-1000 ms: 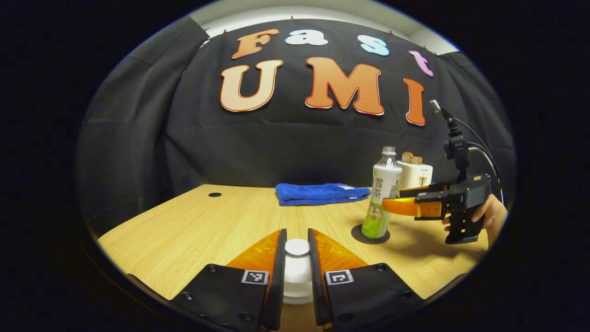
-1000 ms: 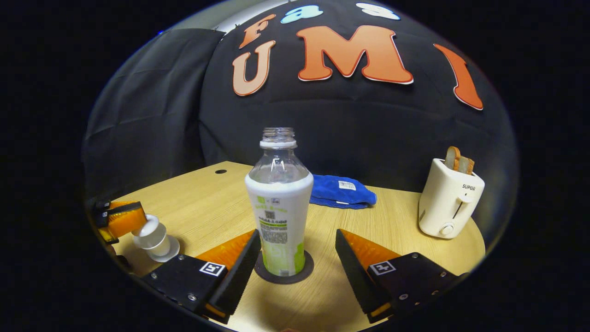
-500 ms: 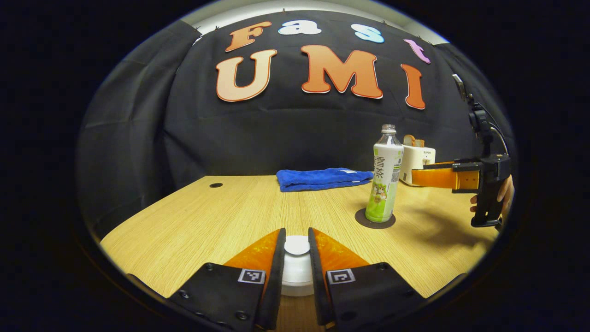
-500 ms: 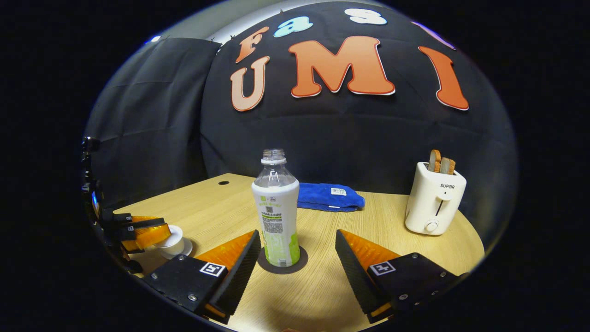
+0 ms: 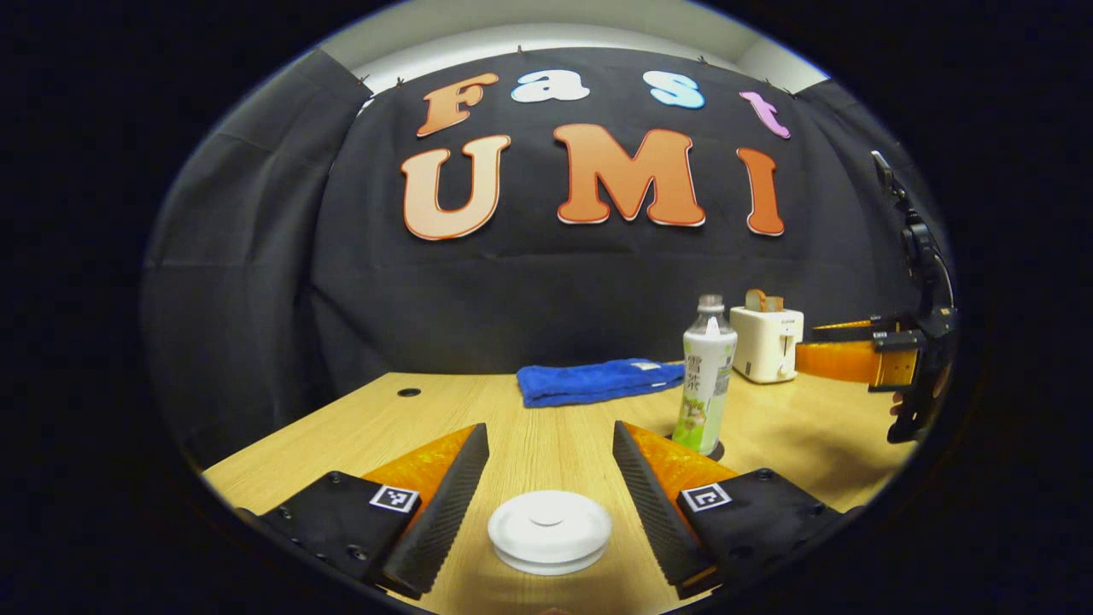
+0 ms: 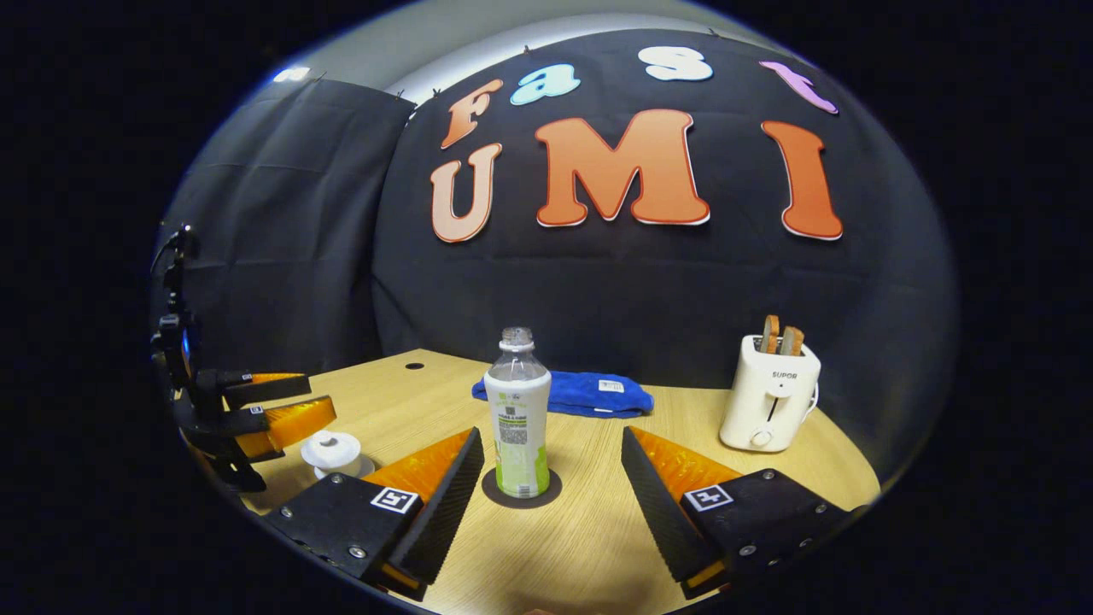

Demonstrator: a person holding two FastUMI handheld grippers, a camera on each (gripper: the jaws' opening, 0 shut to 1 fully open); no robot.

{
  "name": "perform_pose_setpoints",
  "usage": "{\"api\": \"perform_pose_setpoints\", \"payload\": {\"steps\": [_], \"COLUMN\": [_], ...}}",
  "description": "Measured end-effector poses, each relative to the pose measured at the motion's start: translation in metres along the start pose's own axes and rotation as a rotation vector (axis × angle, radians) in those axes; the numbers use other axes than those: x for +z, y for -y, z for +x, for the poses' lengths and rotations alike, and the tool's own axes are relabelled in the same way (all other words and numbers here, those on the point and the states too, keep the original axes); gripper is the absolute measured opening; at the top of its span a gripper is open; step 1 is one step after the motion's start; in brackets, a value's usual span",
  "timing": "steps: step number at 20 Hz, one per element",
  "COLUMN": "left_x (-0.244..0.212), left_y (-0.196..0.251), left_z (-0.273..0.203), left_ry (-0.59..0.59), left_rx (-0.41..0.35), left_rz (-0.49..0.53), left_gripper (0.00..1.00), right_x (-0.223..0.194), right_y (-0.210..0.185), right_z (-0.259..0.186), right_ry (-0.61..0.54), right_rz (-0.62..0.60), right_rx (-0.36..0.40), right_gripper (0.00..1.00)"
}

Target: Open the teacup lid with one hand, grasp the water bottle and pour water into the teacup with the other hand; after pouring, place the water bottle on the coaster and then close the teacup lid.

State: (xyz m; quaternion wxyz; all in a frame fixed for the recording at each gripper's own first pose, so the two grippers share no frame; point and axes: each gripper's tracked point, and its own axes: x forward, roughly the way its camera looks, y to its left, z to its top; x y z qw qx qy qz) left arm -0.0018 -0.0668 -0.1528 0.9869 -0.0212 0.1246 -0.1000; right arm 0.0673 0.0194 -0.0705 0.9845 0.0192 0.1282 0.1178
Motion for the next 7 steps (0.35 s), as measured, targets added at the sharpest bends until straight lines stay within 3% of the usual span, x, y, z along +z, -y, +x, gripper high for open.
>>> {"api": "perform_pose_setpoints", "payload": {"steps": [2,3,4,7], "left_x": [0.028,0.042,0.055,0.081], "left_y": [0.008,0.012,0.016,0.028], "left_z": [-0.002,-0.003,-0.004,-0.005], "left_ry": [0.053,0.08,0.106,0.142], "left_rx": [-0.01,-0.013,-0.016,-0.019], "left_rz": [-0.007,-0.011,-0.014,-0.041], "left_gripper": [0.94,0.99,0.94,0.94], "right_x": [0.015,0.019,0.024,0.044], "right_y": [-0.004,-0.006,-0.009,-0.005], "right_z": [-0.011,-0.015,-0.02,-0.032], "right_ry": [0.042,0.053,0.065,0.118], "right_rz": [-0.011,-0.009,-0.006,0.006], "right_rx": [-0.001,0.003,0.008,-0.018], "right_gripper": [0.97,0.97,0.97,0.97]}}
